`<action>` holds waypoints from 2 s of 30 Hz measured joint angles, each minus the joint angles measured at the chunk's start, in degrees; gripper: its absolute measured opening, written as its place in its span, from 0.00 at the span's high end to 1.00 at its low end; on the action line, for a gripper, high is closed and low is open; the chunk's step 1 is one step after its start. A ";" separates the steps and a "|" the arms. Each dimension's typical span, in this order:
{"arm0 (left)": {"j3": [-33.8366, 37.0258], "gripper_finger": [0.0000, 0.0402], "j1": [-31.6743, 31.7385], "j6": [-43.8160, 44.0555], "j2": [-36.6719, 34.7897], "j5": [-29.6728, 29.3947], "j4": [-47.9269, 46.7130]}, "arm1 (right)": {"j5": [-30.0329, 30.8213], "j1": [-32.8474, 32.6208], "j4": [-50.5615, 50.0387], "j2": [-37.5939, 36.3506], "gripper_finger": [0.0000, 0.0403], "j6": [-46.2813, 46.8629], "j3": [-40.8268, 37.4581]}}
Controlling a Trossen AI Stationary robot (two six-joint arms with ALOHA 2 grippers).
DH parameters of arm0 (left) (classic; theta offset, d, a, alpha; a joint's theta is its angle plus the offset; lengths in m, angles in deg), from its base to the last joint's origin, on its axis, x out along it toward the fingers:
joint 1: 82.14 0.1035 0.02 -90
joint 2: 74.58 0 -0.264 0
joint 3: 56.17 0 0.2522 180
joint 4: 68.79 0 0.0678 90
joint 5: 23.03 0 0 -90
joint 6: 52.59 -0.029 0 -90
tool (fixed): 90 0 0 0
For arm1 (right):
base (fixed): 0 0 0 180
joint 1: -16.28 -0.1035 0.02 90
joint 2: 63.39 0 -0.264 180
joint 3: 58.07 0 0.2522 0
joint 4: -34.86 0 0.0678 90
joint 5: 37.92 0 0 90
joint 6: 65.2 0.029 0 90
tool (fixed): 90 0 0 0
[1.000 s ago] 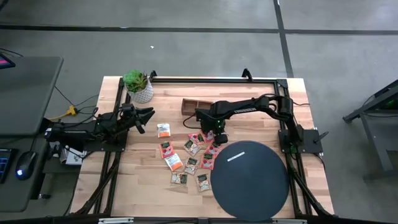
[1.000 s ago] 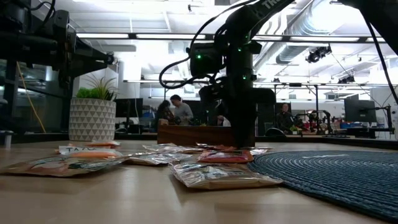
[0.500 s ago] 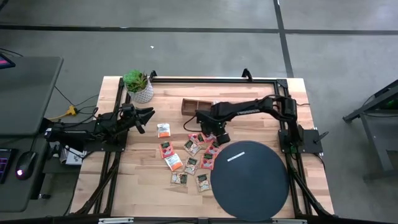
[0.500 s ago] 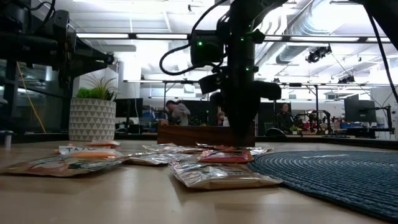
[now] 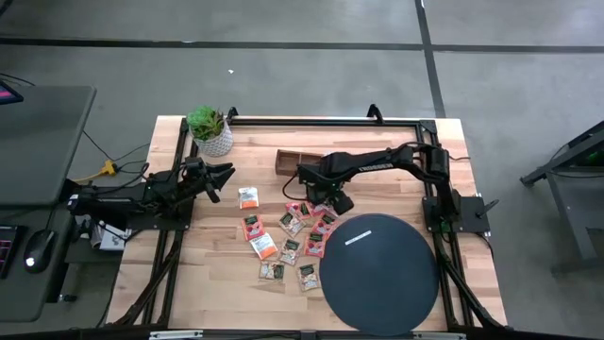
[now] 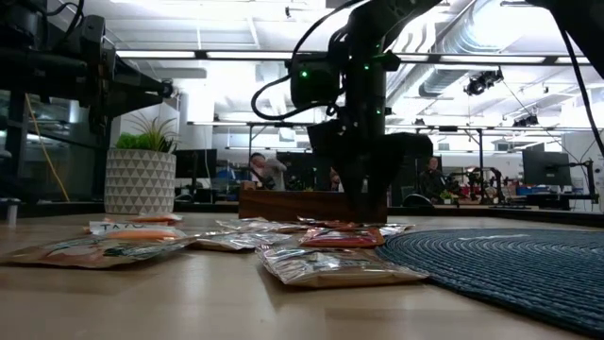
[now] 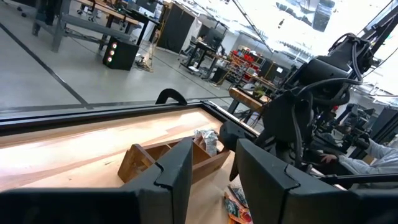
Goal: Pick & Place Tea
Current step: Put the brown tea sachet into the middle section of the wooden organizer
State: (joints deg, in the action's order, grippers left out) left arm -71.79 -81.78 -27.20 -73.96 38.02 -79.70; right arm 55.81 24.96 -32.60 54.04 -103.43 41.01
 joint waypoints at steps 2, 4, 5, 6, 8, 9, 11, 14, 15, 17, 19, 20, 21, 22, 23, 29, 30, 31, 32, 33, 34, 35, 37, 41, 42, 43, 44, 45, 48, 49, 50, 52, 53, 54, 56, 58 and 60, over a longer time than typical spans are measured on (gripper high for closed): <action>0.01 0.69 0.00 0.00 -0.01 0.00 0.00 | 0.07 -0.01 -0.01 0.00 0.50 -0.77 0.00; 0.01 0.69 -0.02 -0.02 0.01 0.00 0.00 | 0.03 -0.05 0.03 0.41 0.50 -0.84 0.02; 0.01 0.69 0.00 0.00 -0.01 0.00 0.00 | 0.08 -0.03 -0.02 0.70 0.50 -0.84 0.02; 0.01 0.69 0.00 0.00 -0.01 0.00 0.00 | 0.28 -0.05 -0.16 1.18 0.50 -0.84 0.00; 0.01 0.69 0.00 -0.01 -0.01 0.00 0.00 | 0.40 -0.06 -0.10 2.19 0.51 -1.29 0.00; 0.01 0.69 0.00 0.00 -0.01 0.00 0.00 | 0.35 -0.06 0.05 2.48 0.51 -1.70 0.00; -0.01 0.69 0.00 -0.02 -0.01 0.00 0.00 | 0.32 -0.10 0.96 3.02 0.51 -2.68 0.03; 0.01 0.69 -0.02 -0.01 -0.01 0.00 0.00 | -0.24 -0.10 1.68 3.93 0.51 -3.79 0.19; 0.01 0.69 0.00 0.00 -0.01 0.00 0.01 | -0.64 -0.10 1.74 4.21 0.51 -4.22 0.28; 0.00 0.69 -0.01 0.00 -0.01 0.00 0.00 | -1.68 -0.04 1.99 4.90 0.52 -4.13 0.28; 0.00 0.69 -0.02 0.00 -0.01 0.00 0.00 | -2.51 0.01 2.11 5.50 0.52 -3.72 0.28; 0.01 0.69 0.00 -0.02 -0.01 0.00 0.00 | -2.76 -0.01 2.09 5.79 0.53 -3.61 0.28; -0.01 0.69 -0.01 -0.01 -0.01 0.00 0.00 | -3.33 -0.01 2.28 5.86 0.53 -3.60 0.28; -0.01 0.69 -0.02 0.00 -0.01 0.00 0.02 | -4.06 -0.01 2.66 5.89 0.54 -3.75 0.28; -0.01 0.69 -0.02 0.00 -0.01 0.00 0.00 | -4.64 -0.03 2.90 5.91 0.55 -3.96 0.28; 0.01 0.69 -0.02 0.00 -0.01 0.00 0.00 | -5.63 -0.01 3.03 5.99 0.66 -3.99 0.24; 0.01 0.69 -0.02 0.00 0.00 0.00 0.00 | -5.76 -0.01 3.05 5.99 0.69 -3.94 0.24; 0.01 0.69 0.00 -0.02 -0.01 0.00 0.00 | -5.82 -0.01 3.07 5.99 0.71 -3.78 0.22; 0.01 0.69 0.00 0.00 -0.01 0.00 0.00 | -5.86 -0.03 3.10 6.00 0.73 -3.59 0.22; 0.00 0.69 -0.01 -0.02 -0.01 0.00 0.00 | -5.86 -0.06 3.14 5.99 0.76 -3.24 0.19; 0.01 0.69 -0.01 -0.01 -0.01 0.00 0.00 | -5.95 -0.06 3.22 5.99 0.78 -2.75 0.17; 0.01 0.69 -0.02 0.00 -0.01 0.00 0.00 | -6.05 -0.06 3.28 5.99 0.80 -2.37 0.17; 0.01 0.69 -0.01 -0.02 0.00 0.00 0.00 | -6.07 -0.06 3.43 5.99 0.86 -1.48 0.15; 0.01 0.69 0.00 0.00 -0.01 0.00 0.00 | -6.17 -0.11 3.53 5.99 0.97 0.43 0.11; 0.00 0.69 0.00 -0.01 -0.01 0.00 0.00 | -6.06 -0.10 3.61 5.99 0.98 1.00 0.10; 0.01 0.69 0.00 0.00 -0.01 0.00 0.00 | -5.84 -0.10 3.71 5.99 0.98 1.88 0.07; 0.00 0.69 0.00 -0.02 -0.01 0.00 0.00 | -5.37 -0.12 3.81 5.99 0.98 2.88 0.07; 0.01 0.69 -0.01 -0.02 -0.01 0.00 0.00 | -4.71 -0.17 3.84 5.94 0.98 3.76 0.08; 0.01 0.69 -0.01 -0.01 -0.01 0.00 0.00 | -2.56 -0.30 4.77 4.75 0.99 6.25 0.05; 0.00 0.69 -0.02 0.00 -0.01 0.00 0.00 | -2.16 -0.35 5.09 4.19 0.99 7.12 -0.01; 0.01 0.69 -0.01 -0.01 -0.01 -0.01 0.00 | -1.35 -0.44 5.68 3.80 0.99 8.33 -0.07; 0.01 0.69 0.00 0.00 0.01 0.00 0.00 | 1.04 -0.65 6.65 2.64 0.99 10.68 -0.16; 0.01 0.69 -0.02 -0.01 -0.01 0.00 0.00 | 1.88 -0.65 6.69 2.06 1.00 12.04 -0.25; 0.01 0.69 -0.02 0.00 -0.01 0.00 0.00 | 2.58 -0.65 6.81 1.22 1.00 13.30 -0.28; 0.00 0.69 0.00 -0.01 -0.01 0.00 0.00 | 3.90 -0.93 7.52 -0.51 1.00 15.96 -0.13; 0.00 0.69 -0.02 0.00 -0.01 -0.01 0.01 | 6.02 -1.23 8.21 -1.75 1.00 18.70 -0.05; 0.01 0.69 -0.02 -0.02 -0.01 0.00 0.00 | 7.45 -1.68 8.00 -2.67 1.00 21.06 -0.11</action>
State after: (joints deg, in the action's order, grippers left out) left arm -71.77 -81.80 -27.22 -73.98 38.02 -79.70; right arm 63.26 23.28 -24.60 51.37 -82.37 40.90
